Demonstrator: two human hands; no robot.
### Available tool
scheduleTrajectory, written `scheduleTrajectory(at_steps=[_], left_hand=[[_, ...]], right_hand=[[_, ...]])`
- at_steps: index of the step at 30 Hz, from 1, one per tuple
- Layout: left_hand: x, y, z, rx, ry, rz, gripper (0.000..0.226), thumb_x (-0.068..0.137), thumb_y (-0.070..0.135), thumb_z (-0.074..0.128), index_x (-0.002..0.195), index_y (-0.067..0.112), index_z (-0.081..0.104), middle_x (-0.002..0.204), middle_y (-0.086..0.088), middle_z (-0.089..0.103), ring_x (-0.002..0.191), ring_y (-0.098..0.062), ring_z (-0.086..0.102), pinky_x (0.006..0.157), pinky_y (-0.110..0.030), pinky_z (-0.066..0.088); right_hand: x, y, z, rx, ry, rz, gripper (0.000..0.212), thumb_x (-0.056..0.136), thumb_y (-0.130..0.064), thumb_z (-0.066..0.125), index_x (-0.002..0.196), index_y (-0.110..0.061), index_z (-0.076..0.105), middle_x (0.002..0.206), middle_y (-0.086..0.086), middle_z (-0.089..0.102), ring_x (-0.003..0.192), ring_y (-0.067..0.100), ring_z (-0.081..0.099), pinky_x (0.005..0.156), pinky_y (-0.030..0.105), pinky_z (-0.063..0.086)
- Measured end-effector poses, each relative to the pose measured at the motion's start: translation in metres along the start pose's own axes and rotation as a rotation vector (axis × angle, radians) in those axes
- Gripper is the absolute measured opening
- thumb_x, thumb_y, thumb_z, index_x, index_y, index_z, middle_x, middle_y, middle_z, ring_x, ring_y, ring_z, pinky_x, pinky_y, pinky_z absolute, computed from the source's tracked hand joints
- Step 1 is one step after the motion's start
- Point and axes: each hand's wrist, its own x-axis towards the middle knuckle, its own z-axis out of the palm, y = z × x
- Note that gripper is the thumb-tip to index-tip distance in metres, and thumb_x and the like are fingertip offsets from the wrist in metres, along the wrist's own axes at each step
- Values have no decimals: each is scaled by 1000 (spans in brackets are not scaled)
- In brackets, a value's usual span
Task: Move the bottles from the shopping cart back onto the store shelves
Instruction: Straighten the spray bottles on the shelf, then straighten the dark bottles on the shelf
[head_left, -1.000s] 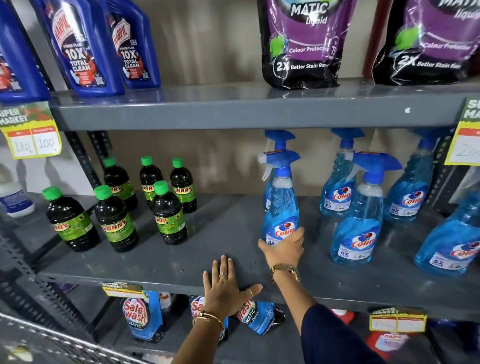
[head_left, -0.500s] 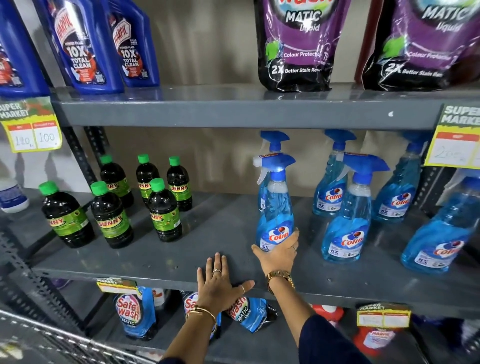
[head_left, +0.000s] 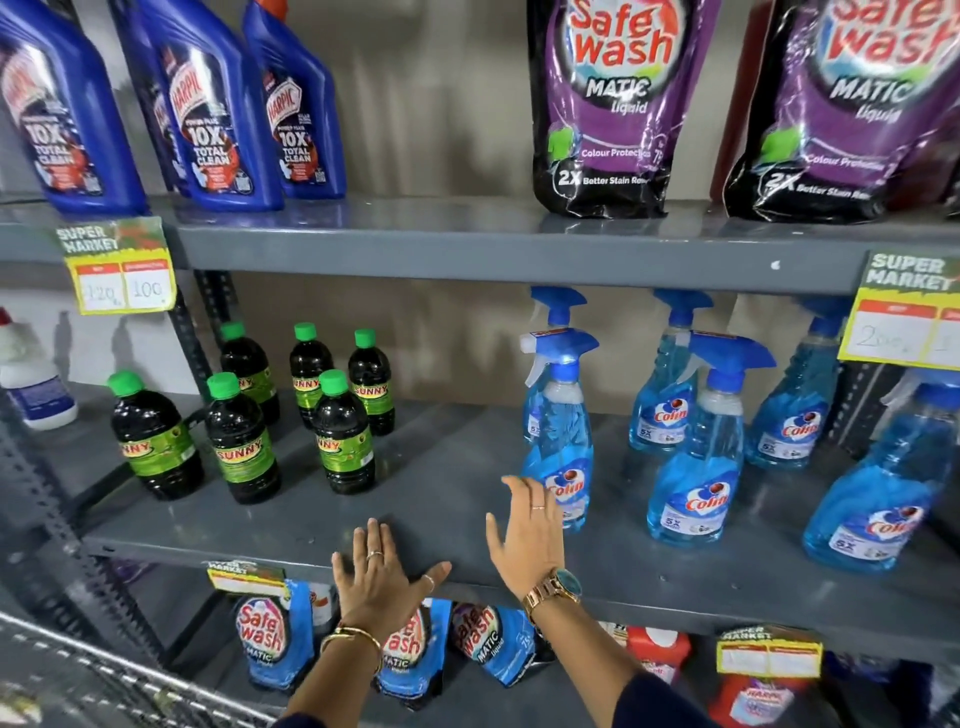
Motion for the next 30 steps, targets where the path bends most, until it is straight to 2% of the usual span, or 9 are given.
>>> scheduleTrajectory(at_steps=[7, 10, 12, 14, 17, 19, 23, 25, 30], left_hand=[[8, -46, -16, -79, 22, -72, 110, 76, 77, 35, 148, 6, -9, 159, -9, -12, 147, -23, -12, 120, -50, -4], [12, -62, -22, -104, 23, -90, 114, 73, 79, 37, 148, 6, -8, 159, -8, -13, 147, -23, -12, 120, -50, -4], [17, -73, -25, -142, 22, -107, 119, 69, 81, 40, 148, 6, -9, 159, -8, -13, 147, -23, -12, 120, -51, -4], [21, -79, -29, -171, 11, -118, 129, 61, 86, 42, 147, 6, -11, 159, -7, -14, 147, -22, -13, 120, -51, -4], [29, -88, -33, -210, 16, -134, 151, 31, 96, 25, 147, 7, -12, 159, -4, -15, 147, -20, -14, 120, -50, -4], [31, -90, -33, -221, 10, -131, 157, 22, 96, 19, 147, 8, -14, 159, -4, -16, 147, -19, -15, 120, -50, -5], [32, -94, -34, -223, -26, -110, 143, 49, 90, 47, 146, 7, -17, 158, -4, -21, 146, -20, -18, 119, -51, -6], [34, -95, -34, -228, -44, -101, 140, 53, 86, 52, 146, 7, -18, 157, -5, -22, 146, -21, -20, 119, -52, -7], [36, -97, -36, -216, -104, -104, 140, 54, 84, 53, 145, 8, -22, 156, -5, -27, 144, -21, -24, 118, -51, -10]], right_hand=[[12, -31, 30, 88, -168, -55, 48, 60, -20, 79, 101, -17, 53, 98, 7, 65, 82, 26, 66, 71, 36, 57], [18, -48, 44, 160, -234, -38, 41, 71, -20, 72, 108, -10, 57, 108, 10, 61, 96, 29, 62, 84, 38, 53], [23, -65, 54, 283, -342, 25, 45, 80, -23, 64, 120, -7, 50, 121, 11, 53, 111, 29, 52, 96, 37, 44], [28, -78, 62, 426, -415, 125, 54, 80, -27, 66, 126, -8, 44, 127, 9, 46, 116, 27, 49, 99, 35, 43], [29, -98, 80, 580, -515, 261, 73, 74, -33, 73, 132, -11, 36, 134, 7, 38, 117, 25, 51, 99, 37, 46], [29, -107, 92, 607, -547, 329, 82, 71, -37, 76, 136, -13, 32, 139, 6, 35, 122, 24, 48, 101, 39, 45], [41, -122, 114, 618, -567, 404, 95, 65, -40, 80, 139, -13, 28, 144, 9, 33, 128, 25, 43, 105, 41, 42], [51, -129, 119, 605, -565, 405, 98, 63, -38, 81, 139, -9, 27, 143, 11, 33, 130, 27, 40, 107, 40, 39], [77, -149, 128, 595, -490, 427, 79, 56, -33, 87, 113, -3, 40, 122, 15, 45, 113, 32, 50, 92, 38, 46]])
